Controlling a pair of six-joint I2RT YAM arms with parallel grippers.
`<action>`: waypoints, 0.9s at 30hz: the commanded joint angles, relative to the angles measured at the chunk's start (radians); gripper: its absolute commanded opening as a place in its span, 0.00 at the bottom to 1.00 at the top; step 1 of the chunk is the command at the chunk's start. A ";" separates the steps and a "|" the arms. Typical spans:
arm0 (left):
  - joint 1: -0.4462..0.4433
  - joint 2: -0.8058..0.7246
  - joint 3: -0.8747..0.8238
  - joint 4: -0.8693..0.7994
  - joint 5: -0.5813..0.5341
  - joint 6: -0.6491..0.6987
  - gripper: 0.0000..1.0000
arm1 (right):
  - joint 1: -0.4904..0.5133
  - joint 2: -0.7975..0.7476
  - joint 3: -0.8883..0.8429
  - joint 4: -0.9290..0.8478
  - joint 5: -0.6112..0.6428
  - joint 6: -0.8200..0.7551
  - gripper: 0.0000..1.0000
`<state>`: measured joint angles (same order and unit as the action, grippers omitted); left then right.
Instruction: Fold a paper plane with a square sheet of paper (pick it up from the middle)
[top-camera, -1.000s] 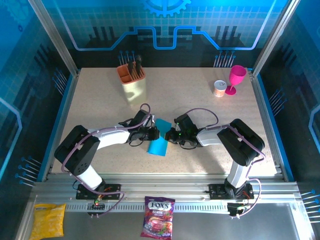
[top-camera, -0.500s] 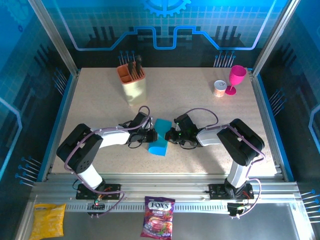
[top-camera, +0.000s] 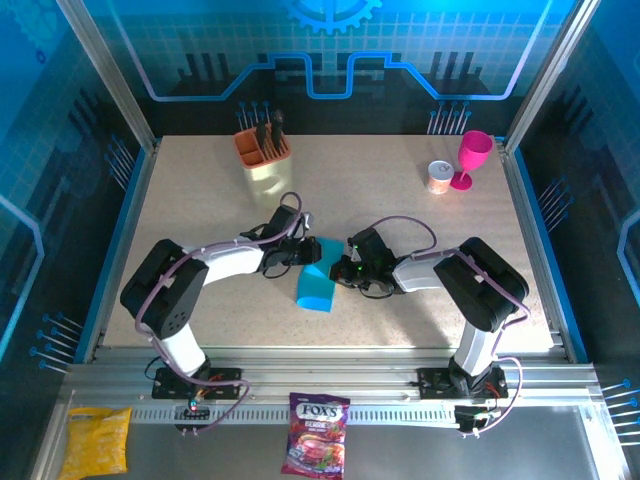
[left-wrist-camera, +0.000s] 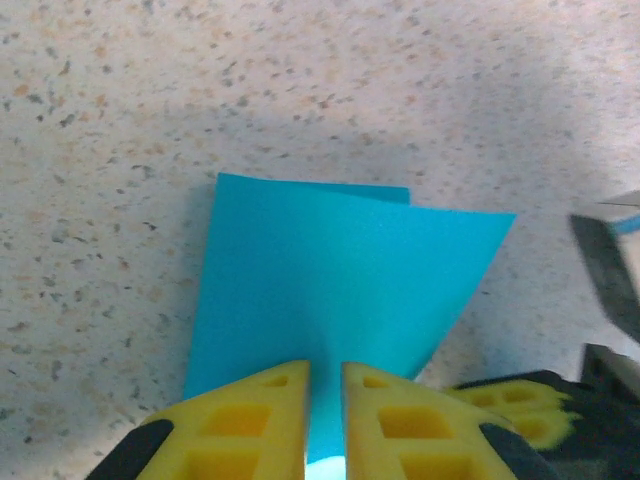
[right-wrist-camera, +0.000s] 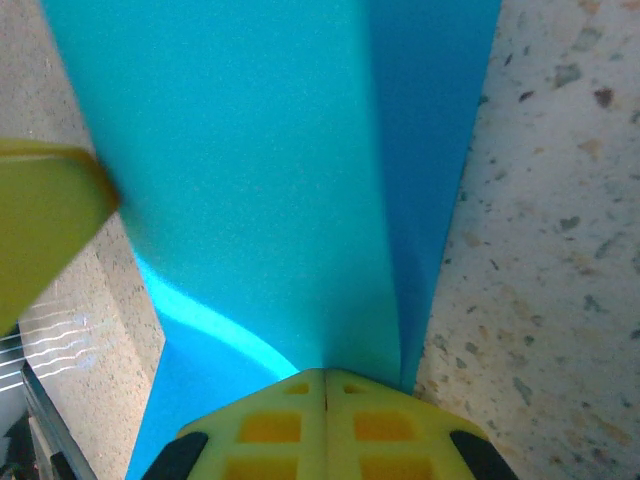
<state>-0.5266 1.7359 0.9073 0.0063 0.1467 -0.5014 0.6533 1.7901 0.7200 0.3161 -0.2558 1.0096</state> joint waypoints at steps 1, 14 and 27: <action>0.014 0.043 0.011 0.010 -0.010 0.022 0.16 | 0.031 0.103 -0.016 -0.053 -0.011 -0.017 0.00; 0.030 0.007 -0.027 0.033 -0.005 -0.006 0.14 | 0.032 0.109 -0.020 -0.020 -0.016 -0.020 0.00; -0.015 -0.261 -0.194 -0.003 0.123 -0.081 0.16 | 0.033 0.114 -0.006 -0.038 -0.019 -0.029 0.00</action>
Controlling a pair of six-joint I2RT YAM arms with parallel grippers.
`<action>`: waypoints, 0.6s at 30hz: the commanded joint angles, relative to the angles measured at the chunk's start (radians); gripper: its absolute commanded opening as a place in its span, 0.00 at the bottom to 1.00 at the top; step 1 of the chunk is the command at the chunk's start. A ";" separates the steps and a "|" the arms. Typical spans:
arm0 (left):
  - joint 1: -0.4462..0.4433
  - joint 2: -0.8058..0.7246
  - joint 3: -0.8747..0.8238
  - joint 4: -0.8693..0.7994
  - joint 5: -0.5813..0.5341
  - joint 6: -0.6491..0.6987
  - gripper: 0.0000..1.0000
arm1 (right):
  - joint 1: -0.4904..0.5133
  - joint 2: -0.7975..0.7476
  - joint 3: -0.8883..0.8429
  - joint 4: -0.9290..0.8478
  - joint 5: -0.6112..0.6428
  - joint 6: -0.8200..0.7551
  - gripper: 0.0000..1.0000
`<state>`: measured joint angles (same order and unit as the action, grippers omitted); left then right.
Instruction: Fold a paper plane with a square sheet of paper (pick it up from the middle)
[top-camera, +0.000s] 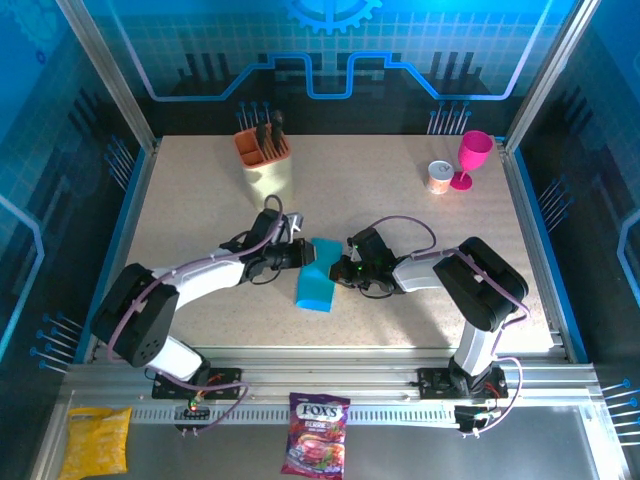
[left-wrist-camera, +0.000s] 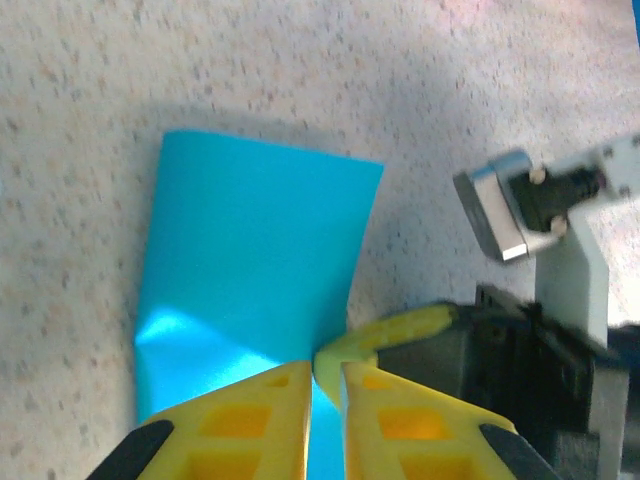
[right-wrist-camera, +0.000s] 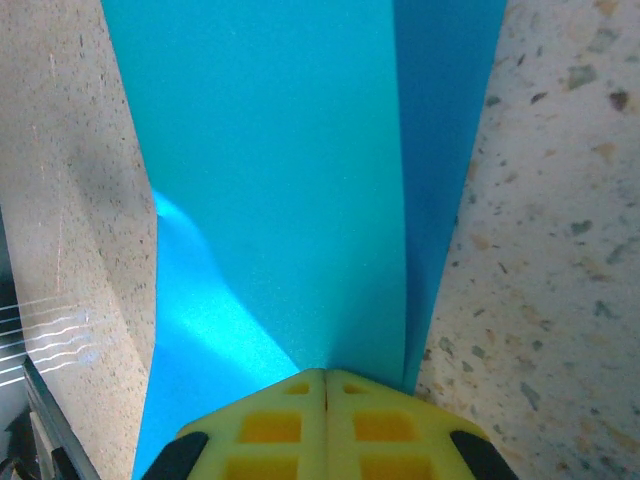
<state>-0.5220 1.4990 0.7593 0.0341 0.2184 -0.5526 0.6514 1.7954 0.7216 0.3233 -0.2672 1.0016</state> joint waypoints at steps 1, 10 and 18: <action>-0.028 -0.029 -0.058 -0.030 0.055 -0.032 0.16 | 0.034 0.110 -0.007 -0.045 -0.007 -0.021 0.00; -0.064 -0.022 -0.139 -0.023 0.049 -0.026 0.14 | 0.036 0.108 0.003 -0.049 -0.007 -0.026 0.00; -0.065 0.014 -0.223 -0.014 0.000 -0.003 0.12 | 0.036 0.110 0.007 -0.072 -0.012 -0.029 0.00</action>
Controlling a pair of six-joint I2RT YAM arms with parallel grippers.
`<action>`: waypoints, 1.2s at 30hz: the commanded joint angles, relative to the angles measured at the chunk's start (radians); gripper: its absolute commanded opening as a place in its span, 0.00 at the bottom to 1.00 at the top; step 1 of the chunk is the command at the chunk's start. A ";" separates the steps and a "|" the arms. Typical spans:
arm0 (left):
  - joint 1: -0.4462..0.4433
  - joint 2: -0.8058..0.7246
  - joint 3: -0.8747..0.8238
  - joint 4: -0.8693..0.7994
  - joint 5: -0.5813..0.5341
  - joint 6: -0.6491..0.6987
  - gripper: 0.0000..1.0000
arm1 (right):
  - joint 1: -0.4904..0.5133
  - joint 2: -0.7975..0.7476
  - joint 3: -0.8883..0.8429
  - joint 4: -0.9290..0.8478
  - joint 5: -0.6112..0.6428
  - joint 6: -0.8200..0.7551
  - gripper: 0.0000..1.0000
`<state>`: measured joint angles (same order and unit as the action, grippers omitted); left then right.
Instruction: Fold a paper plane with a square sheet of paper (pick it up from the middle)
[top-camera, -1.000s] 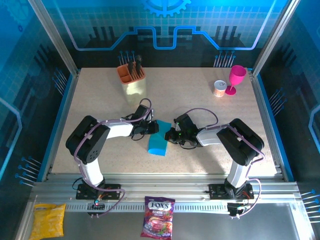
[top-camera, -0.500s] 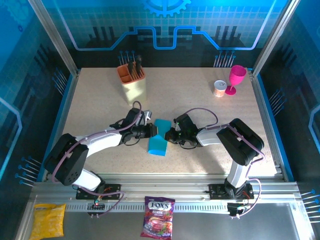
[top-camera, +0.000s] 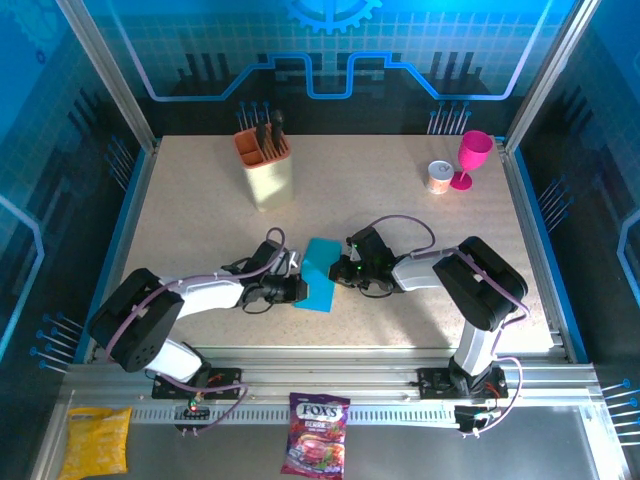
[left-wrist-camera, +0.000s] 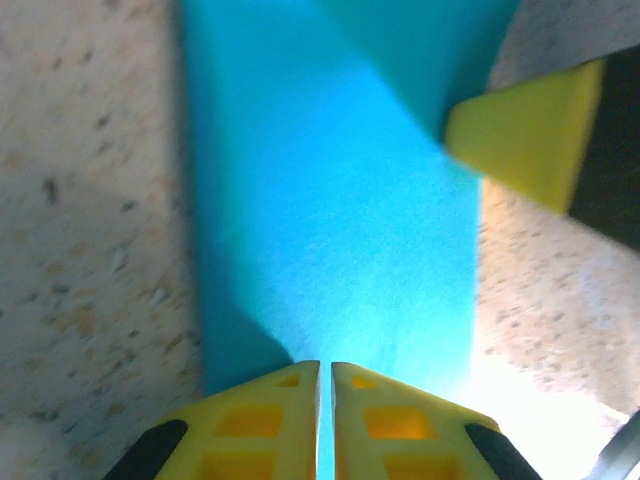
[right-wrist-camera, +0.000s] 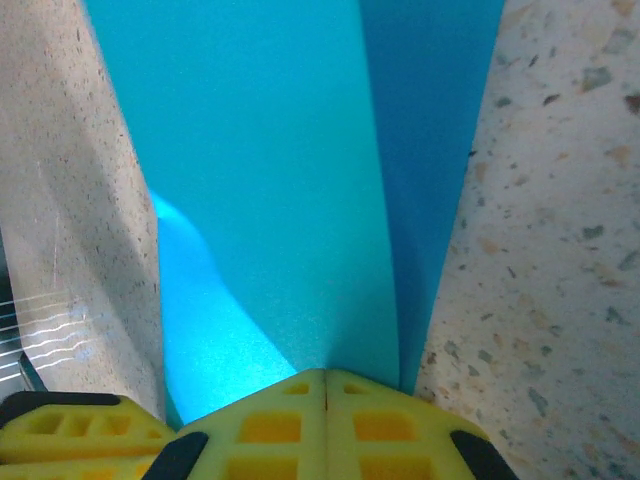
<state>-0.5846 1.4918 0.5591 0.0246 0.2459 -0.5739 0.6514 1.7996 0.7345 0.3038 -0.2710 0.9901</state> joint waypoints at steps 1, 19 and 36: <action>-0.003 0.027 -0.030 -0.005 -0.034 0.019 0.12 | 0.036 0.105 -0.005 -0.054 -0.010 -0.019 0.00; -0.057 -0.175 -0.067 -0.021 -0.058 -0.127 0.16 | -0.018 0.098 0.124 -0.279 -0.038 -0.261 0.00; 0.142 0.166 0.329 0.029 0.037 -0.012 0.15 | -0.018 0.113 0.122 -0.305 -0.042 -0.321 0.00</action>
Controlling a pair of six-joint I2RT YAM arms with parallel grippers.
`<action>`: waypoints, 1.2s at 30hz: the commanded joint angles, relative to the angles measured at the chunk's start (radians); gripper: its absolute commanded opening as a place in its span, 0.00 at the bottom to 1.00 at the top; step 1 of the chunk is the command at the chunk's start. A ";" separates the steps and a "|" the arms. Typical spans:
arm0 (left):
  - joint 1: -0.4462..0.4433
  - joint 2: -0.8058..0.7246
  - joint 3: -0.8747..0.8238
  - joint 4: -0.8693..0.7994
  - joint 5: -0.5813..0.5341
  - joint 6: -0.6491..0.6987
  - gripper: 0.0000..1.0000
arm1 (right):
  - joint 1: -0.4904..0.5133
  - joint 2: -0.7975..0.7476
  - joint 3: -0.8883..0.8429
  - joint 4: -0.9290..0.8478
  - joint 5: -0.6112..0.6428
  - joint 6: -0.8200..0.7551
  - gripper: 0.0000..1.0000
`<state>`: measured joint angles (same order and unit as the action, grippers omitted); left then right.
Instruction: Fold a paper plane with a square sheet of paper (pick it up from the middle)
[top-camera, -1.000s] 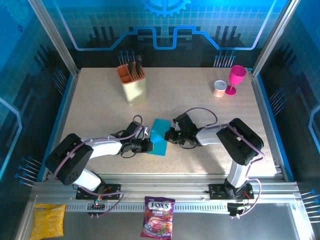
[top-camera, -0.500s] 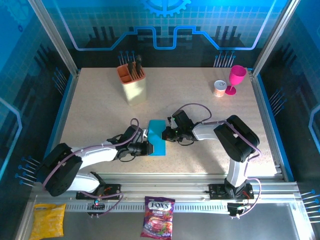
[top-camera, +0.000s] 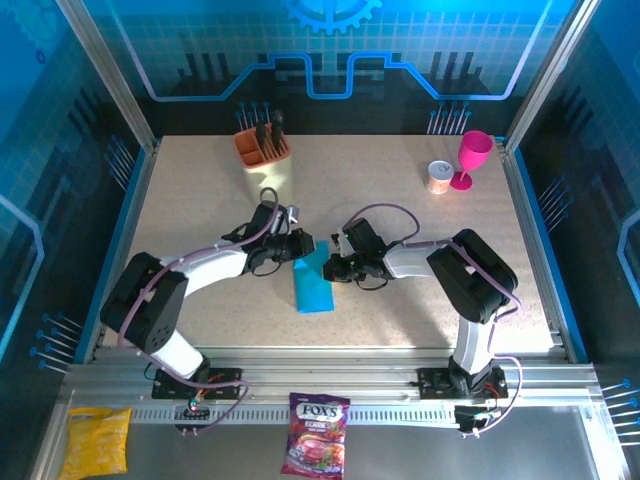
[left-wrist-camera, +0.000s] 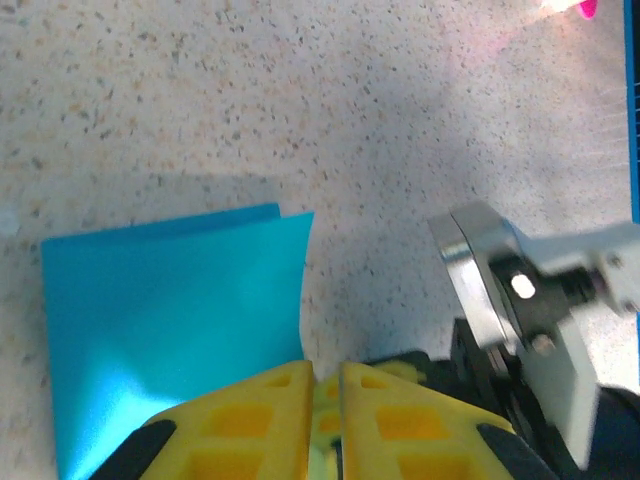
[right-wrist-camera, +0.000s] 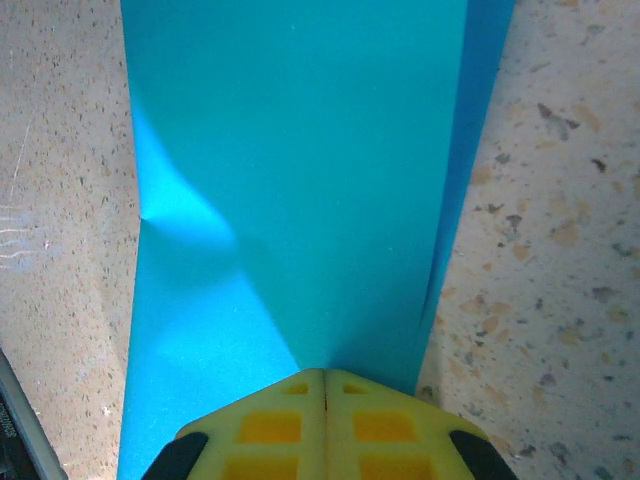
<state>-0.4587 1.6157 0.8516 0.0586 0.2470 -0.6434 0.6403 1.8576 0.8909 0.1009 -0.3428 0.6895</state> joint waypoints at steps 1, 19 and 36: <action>0.021 0.057 0.045 -0.006 0.032 0.068 0.15 | -0.006 0.055 -0.035 -0.101 0.030 -0.020 0.00; 0.077 0.196 0.018 0.061 -0.013 0.080 0.08 | -0.005 0.069 -0.060 -0.058 0.014 -0.007 0.00; 0.077 0.132 0.028 0.027 0.015 0.098 0.10 | -0.006 0.075 -0.057 -0.056 0.013 -0.005 0.00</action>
<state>-0.3889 1.7275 0.8795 0.0956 0.2417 -0.5724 0.6334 1.8633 0.8761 0.1390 -0.3687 0.6876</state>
